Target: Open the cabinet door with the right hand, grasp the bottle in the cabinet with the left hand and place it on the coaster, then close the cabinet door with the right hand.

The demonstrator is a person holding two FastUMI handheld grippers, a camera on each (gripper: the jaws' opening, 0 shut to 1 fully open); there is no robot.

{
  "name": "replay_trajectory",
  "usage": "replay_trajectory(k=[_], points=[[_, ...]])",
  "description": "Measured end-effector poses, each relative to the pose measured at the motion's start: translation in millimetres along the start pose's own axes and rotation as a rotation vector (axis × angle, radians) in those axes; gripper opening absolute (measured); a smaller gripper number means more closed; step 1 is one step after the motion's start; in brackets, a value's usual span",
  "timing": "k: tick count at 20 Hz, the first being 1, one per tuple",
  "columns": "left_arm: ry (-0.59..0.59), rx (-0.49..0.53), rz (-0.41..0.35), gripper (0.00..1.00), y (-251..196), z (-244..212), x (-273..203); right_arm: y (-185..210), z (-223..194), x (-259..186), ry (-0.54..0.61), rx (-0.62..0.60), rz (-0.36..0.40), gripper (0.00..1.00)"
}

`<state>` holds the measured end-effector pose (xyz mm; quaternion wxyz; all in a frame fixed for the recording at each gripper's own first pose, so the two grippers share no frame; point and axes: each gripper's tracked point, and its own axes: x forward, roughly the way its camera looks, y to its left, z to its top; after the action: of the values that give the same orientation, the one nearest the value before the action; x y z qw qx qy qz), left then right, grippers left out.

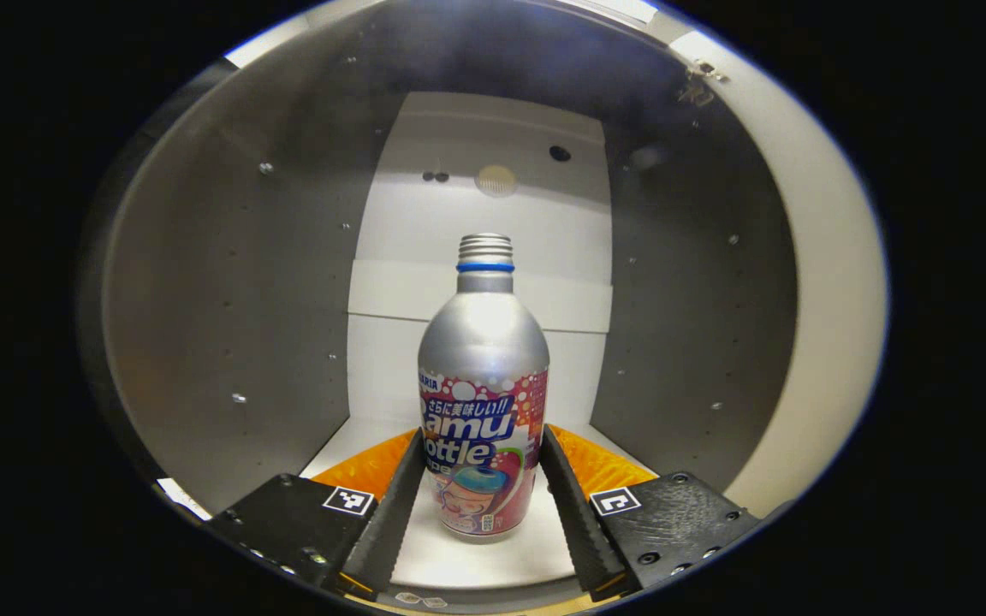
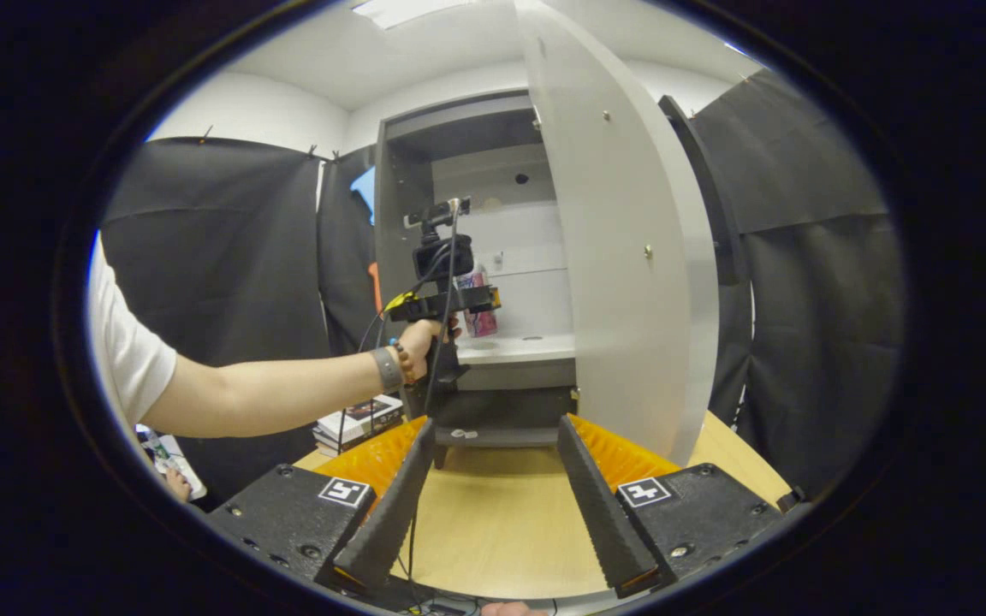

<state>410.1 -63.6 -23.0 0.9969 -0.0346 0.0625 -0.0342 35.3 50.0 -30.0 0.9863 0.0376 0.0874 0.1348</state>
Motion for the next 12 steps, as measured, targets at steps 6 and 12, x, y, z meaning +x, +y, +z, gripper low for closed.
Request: replay_trajectory(k=[6, 12], points=[[-0.054, 0.007, -0.004, 0.76, 40.8, 9.9, -120.7, 5.6, 0.0, -5.6, -0.026, -0.017, 0.084, 0.91], [0.012, 0.061, 0.202, 0.77, 131.2, -91.3, -234.0, 11.1, -3.7, -6.9, -0.024, -0.028, 0.143, 0.9]])
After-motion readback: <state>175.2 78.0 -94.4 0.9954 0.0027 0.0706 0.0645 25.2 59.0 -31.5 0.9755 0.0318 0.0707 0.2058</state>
